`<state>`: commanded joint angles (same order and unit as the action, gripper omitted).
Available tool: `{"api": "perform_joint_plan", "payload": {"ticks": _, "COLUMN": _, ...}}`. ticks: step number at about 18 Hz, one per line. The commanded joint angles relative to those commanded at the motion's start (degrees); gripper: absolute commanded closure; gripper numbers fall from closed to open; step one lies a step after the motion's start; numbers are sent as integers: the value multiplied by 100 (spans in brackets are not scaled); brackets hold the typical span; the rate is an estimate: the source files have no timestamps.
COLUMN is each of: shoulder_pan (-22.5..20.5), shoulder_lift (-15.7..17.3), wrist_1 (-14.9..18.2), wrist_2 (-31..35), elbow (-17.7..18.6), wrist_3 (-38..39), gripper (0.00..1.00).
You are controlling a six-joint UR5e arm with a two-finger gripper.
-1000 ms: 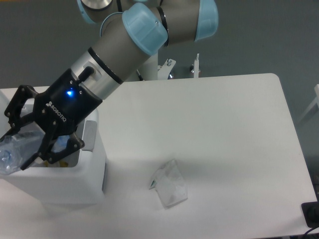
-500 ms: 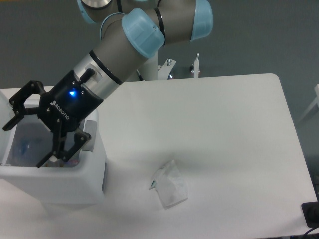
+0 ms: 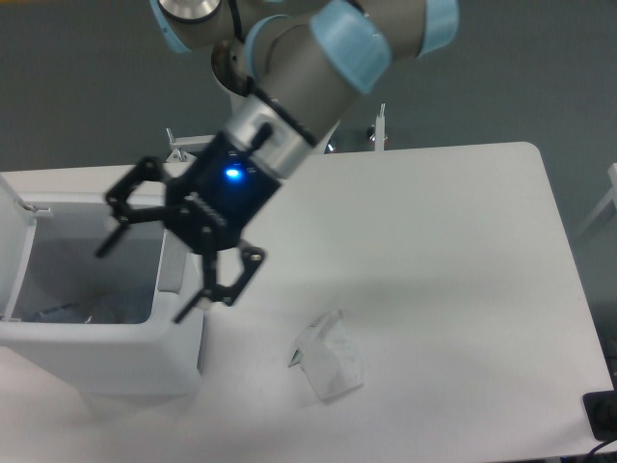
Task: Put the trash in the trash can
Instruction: 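Move the open gripper back and lower it onto the plastic bag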
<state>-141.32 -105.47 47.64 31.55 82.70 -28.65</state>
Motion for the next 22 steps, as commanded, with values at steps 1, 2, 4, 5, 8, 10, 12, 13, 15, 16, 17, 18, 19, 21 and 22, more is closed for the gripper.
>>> {"api": "perform_joint_plan", "payload": {"ticks": 1, "shoulder_pan": -62, "shoulder_lift": -18, "wrist_1": 0, "wrist_2": 105, "elbow": 26, "wrist_3": -9, "gripper": 1}}
{"api": "perform_joint_plan", "payload": {"ticks": 2, "shoulder_pan": -80, "shoulder_lift": -27, "wrist_1": 9, "wrist_2": 367, "elbow": 44, "wrist_3": -9, "gripper": 1}}
{"api": "perform_joint_plan", "payload": {"ticks": 4, "shoulder_pan": -89, "shoulder_lift": -62, "wrist_1": 18, "wrist_2": 1051, "elbow": 88, "wrist_3": -17, "gripper": 1}}
{"api": "perform_joint_plan", "payload": {"ticks": 5, "shoulder_pan": -97, "shoulder_lift": -88, "wrist_1": 26, "wrist_2": 1290, "elbow": 123, "wrist_3": 0, "gripper": 1}}
{"api": "perform_joint_plan", "payload": {"ticks": 8, "shoulder_pan": -185, "shoulder_lift": -220, "wrist_1": 35, "wrist_2": 1529, "elbow": 281, "wrist_3": 18, "gripper": 1}}
{"api": "perform_joint_plan", "payload": {"ticks": 10, "shoulder_pan": -325, "shoulder_lift": -229, "wrist_1": 44, "wrist_2": 1687, "elbow": 500, "wrist_3": 18, "gripper": 1}}
{"api": "perform_joint_plan", "payload": {"ticks": 12, "shoulder_pan": -483, "shoulder_lift": -211, "wrist_1": 9, "wrist_2": 1959, "elbow": 868, "wrist_3": -26, "gripper": 1}}
{"api": "perform_joint_plan", "payload": {"ticks": 13, "shoulder_pan": -484, "shoulder_lift": -211, "wrist_1": 9, "wrist_2": 2082, "elbow": 1001, "wrist_3": -26, "gripper": 1}}
{"api": "perform_joint_plan", "payload": {"ticks": 15, "shoulder_pan": -458, "shoulder_lift": -298, "wrist_1": 26, "wrist_2": 2363, "elbow": 1133, "wrist_3": -9, "gripper": 1}}
{"api": "perform_joint_plan", "payload": {"ticks": 16, "shoulder_pan": -388, "shoulder_lift": -438, "wrist_1": 35, "wrist_2": 2547, "elbow": 1125, "wrist_3": 35, "gripper": 1}}
{"api": "perform_joint_plan", "payload": {"ticks": 17, "shoulder_pan": -283, "shoulder_lift": -570, "wrist_1": 44, "wrist_2": 2784, "elbow": 1116, "wrist_3": 61, "gripper": 1}}
{"api": "perform_joint_plan", "payload": {"ticks": 18, "shoulder_pan": -212, "shoulder_lift": -641, "wrist_1": 44, "wrist_2": 2969, "elbow": 1125, "wrist_3": 70, "gripper": 1}}
{"api": "perform_joint_plan", "payload": {"ticks": 19, "shoulder_pan": -90, "shoulder_lift": -746, "wrist_1": 44, "wrist_2": 3258, "elbow": 1142, "wrist_3": 70, "gripper": 1}}
{"api": "perform_joint_plan", "payload": {"ticks": 21, "shoulder_pan": 34, "shoulder_lift": -922, "wrist_1": 44, "wrist_2": 3541, "elbow": 1108, "wrist_3": 70, "gripper": 1}}
{"api": "perform_joint_plan", "payload": {"ticks": 22, "shoulder_pan": 43, "shoulder_lift": -975, "wrist_1": 44, "wrist_2": 3612, "elbow": 1108, "wrist_3": 88, "gripper": 1}}
